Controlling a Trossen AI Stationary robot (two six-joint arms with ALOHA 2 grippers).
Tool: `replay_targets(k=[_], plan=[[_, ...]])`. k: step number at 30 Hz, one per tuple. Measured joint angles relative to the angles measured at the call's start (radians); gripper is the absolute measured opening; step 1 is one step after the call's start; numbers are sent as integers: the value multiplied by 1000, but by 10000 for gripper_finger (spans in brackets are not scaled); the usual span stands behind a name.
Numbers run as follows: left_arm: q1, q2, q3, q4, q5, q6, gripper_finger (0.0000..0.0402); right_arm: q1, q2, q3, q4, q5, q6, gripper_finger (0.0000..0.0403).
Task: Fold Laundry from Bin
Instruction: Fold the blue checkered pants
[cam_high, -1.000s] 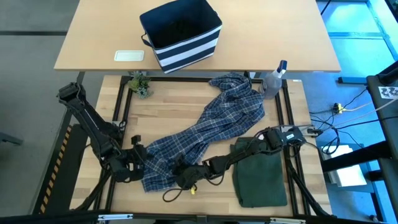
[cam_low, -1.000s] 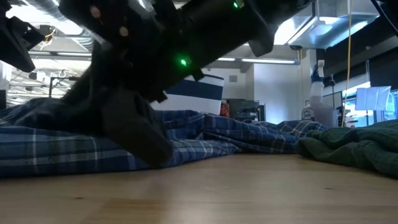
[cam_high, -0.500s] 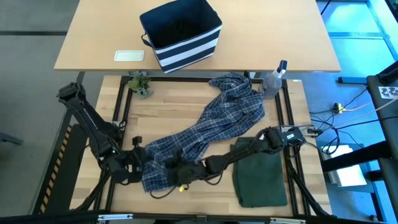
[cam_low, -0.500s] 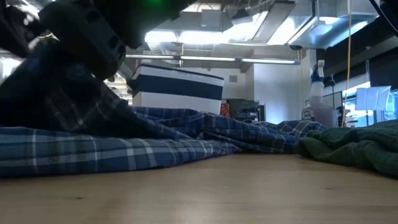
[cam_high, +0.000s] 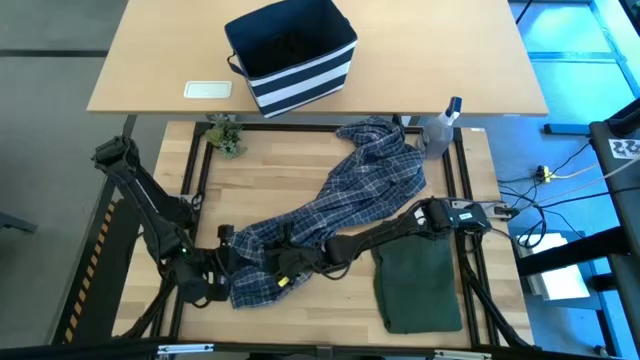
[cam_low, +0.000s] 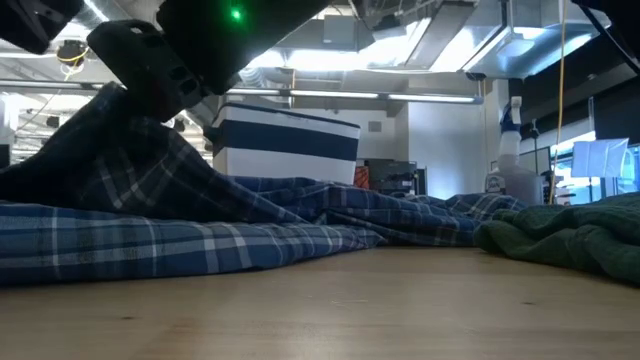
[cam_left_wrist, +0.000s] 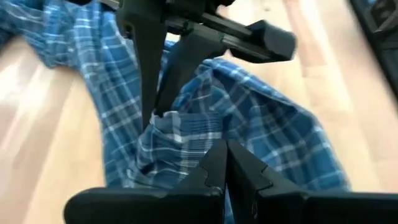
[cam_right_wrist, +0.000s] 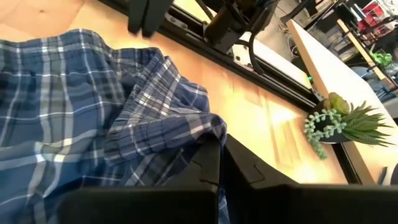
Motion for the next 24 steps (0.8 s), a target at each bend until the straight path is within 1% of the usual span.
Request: replay_targets(k=[2, 4, 6, 10, 14, 17, 20, 24], plan=[[8, 7, 0, -1, -4, 3, 7, -3, 0, 0, -1, 0, 1, 2], [13, 8, 0, -2, 8, 40, 23, -9, 0, 0, -1, 0, 1, 2], [13, 8, 0, -6, 28, 77, 46, -11, 0, 0, 0, -6, 3, 2], [13, 12, 0, 0, 24, 74, 105, -22, 0, 0, 0, -11, 8, 2], [13, 48, 0, 30, -26, 72, 158, -34, 0, 0, -7, -26, 35, 2], [16, 112, 0, 63, -62, 93, 187, -44, 0, 0, -8, -38, 56, 2], [23, 175, 0, 54, -104, 93, 202, -57, -1, 0, -8, -57, 82, 2], [35, 241, 0, 45, -200, 19, 206, -80, -5, 0, -10, -83, 135, 2]])
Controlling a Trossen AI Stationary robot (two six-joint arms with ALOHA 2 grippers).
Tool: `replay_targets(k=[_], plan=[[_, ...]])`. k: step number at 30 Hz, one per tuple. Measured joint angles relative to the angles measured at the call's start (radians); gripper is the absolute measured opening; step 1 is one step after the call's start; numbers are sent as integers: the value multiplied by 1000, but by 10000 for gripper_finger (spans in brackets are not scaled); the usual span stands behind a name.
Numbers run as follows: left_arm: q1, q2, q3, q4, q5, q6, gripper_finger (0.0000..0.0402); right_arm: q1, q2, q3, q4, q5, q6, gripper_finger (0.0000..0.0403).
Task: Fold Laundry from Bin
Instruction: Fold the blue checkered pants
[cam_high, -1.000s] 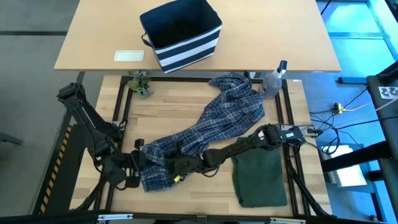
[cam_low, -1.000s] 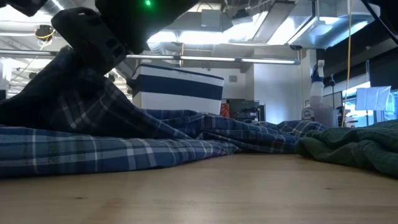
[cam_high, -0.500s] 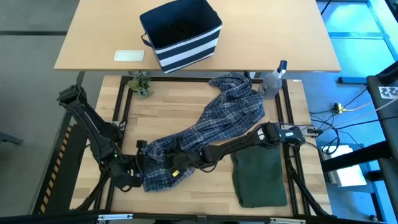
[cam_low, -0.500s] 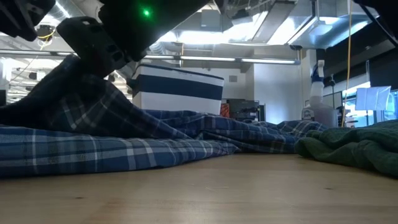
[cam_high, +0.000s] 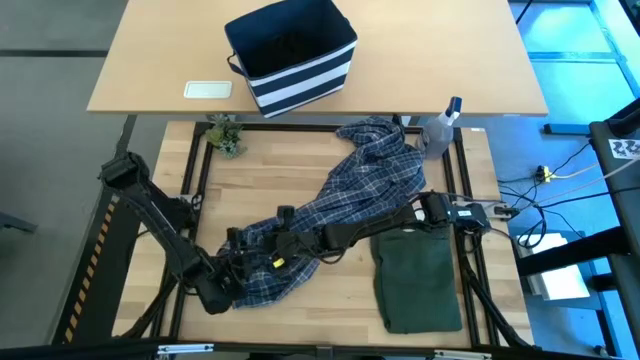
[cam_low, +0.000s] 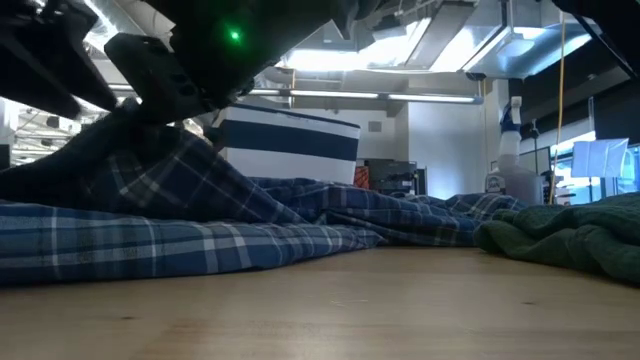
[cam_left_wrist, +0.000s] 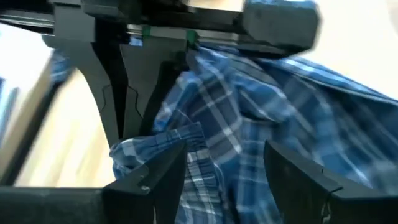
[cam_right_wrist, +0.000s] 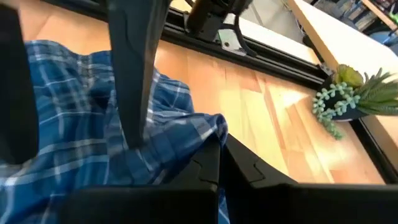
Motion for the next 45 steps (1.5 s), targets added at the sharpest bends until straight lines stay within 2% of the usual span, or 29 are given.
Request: replay_targets(k=[3, 7, 17, 28, 37, 45], plan=[[6, 36, 0, 0, -42, -41, 205, -13, -2, 0, -5, -20, 25, 2], [22, 71, 0, -29, -35, -79, 205, -28, -4, 0, -3, -41, 53, 2], [53, 85, 17, -269, -28, -239, 205, -53, -5, 0, -3, -52, 75, 3], [80, 86, 41, -398, 40, -271, 204, -88, -5, 0, -2, -94, 110, 3], [136, 89, 41, -479, 12, -310, 195, -92, -5, 0, -6, -102, 116, 3], [121, 88, 68, -479, -8, -308, 166, -97, -5, 0, -35, -102, 118, 3]])
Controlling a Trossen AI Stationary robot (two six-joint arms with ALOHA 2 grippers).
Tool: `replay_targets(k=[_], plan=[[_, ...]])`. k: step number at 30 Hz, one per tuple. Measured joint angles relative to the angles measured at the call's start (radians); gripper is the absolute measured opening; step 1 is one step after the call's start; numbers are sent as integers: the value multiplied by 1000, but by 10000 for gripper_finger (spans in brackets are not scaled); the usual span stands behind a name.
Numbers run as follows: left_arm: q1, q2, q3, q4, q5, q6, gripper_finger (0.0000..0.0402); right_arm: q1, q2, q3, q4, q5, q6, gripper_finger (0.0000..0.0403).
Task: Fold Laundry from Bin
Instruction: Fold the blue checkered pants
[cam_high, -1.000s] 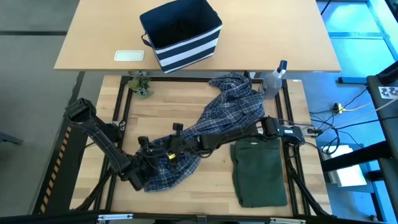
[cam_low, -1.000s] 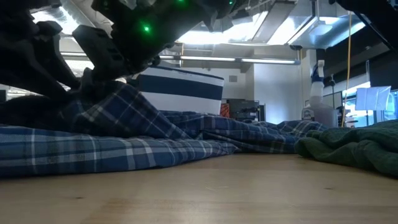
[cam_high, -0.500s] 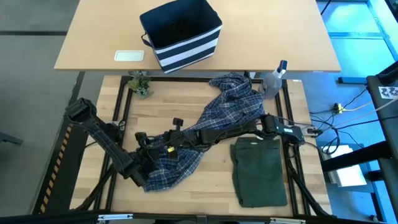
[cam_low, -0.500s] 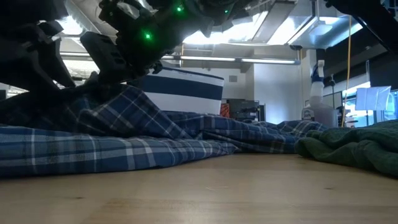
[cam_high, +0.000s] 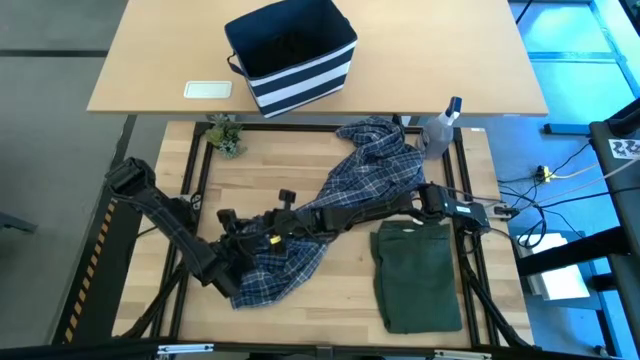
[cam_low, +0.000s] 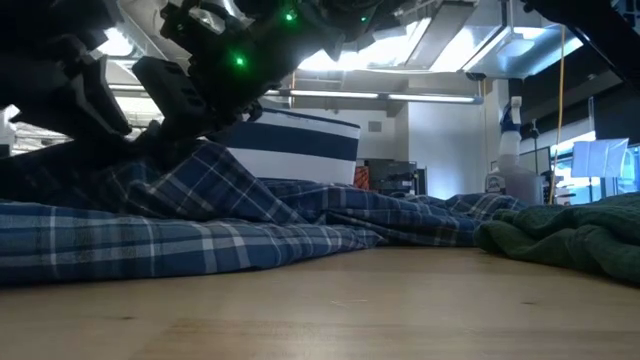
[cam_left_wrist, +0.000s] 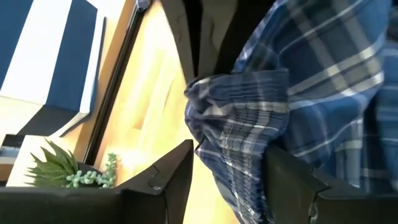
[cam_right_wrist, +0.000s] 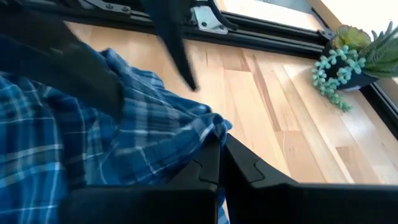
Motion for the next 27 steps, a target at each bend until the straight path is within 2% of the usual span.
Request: replay_targets(k=[8, 15, 20, 27], plan=[[-12, 0, 5, -2, -14, 1, 100, -8, 0, 0, -7, 0, 15, 3], [-12, 0, 5, -55, -15, 1, 14, -8, 0, 0, -7, -25, 14, 3], [-14, 0, 7, -94, -5, 1, 3, -7, -8, 0, -59, -31, 9, 3], [-88, 0, 107, -204, 73, 1, 2, 38, -75, 0, -155, -218, 11, 3]])
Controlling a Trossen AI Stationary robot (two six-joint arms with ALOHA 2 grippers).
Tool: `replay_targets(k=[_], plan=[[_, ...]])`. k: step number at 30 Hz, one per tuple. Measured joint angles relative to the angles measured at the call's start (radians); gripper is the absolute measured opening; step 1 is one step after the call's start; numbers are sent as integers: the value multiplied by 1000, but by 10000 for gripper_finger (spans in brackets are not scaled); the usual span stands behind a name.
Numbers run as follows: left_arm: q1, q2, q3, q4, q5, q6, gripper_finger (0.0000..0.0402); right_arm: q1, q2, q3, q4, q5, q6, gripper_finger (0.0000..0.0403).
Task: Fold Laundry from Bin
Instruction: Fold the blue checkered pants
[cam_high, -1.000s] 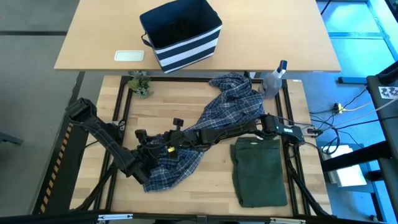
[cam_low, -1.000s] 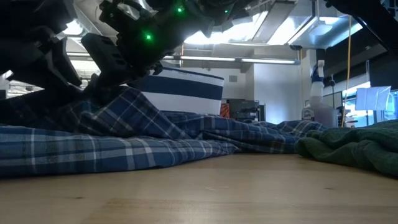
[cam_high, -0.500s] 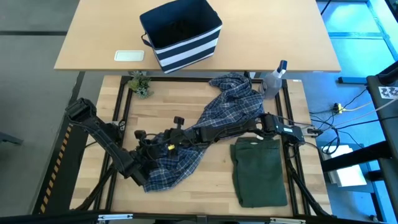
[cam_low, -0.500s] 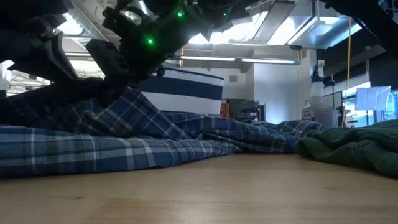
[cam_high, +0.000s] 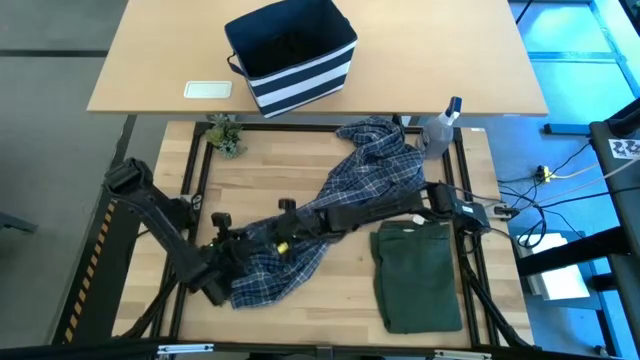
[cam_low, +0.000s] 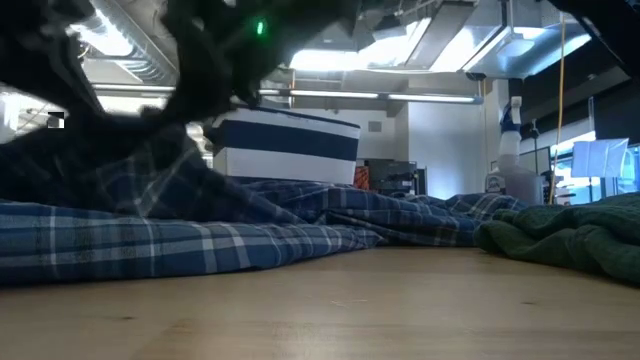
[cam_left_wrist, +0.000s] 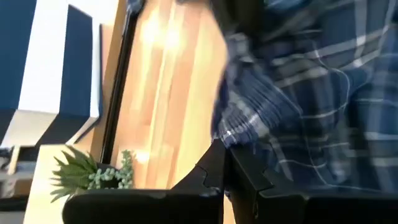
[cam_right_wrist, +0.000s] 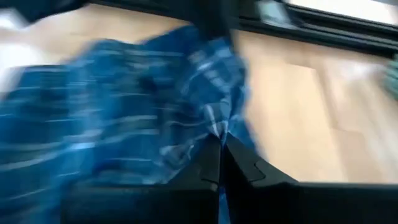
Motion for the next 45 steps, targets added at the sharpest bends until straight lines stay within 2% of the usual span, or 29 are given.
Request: replay_targets(k=[7, 15, 22, 32, 39, 42, 45], plan=[[-129, 0, 153, -12, 52, 76, 1, 101, -23, 0, 14, -126, -31, 3], [-226, 0, 186, 179, 181, 241, 0, 178, -22, 2, 26, -156, -32, 3], [-232, 0, 186, 247, 242, 290, 0, 181, -20, 2, 34, -282, -27, 3], [-232, -15, 190, 256, 216, 367, 0, 180, -21, 37, 30, -462, -22, 3], [-251, -14, 214, 284, 234, 397, 0, 180, -21, 50, -20, -502, 32, 3], [-253, -13, 212, 324, 269, 419, 0, 181, -16, 42, -36, -520, 64, 3], [-237, -12, 192, 388, 359, 420, 0, 184, -13, 30, -44, -552, 101, 3]])
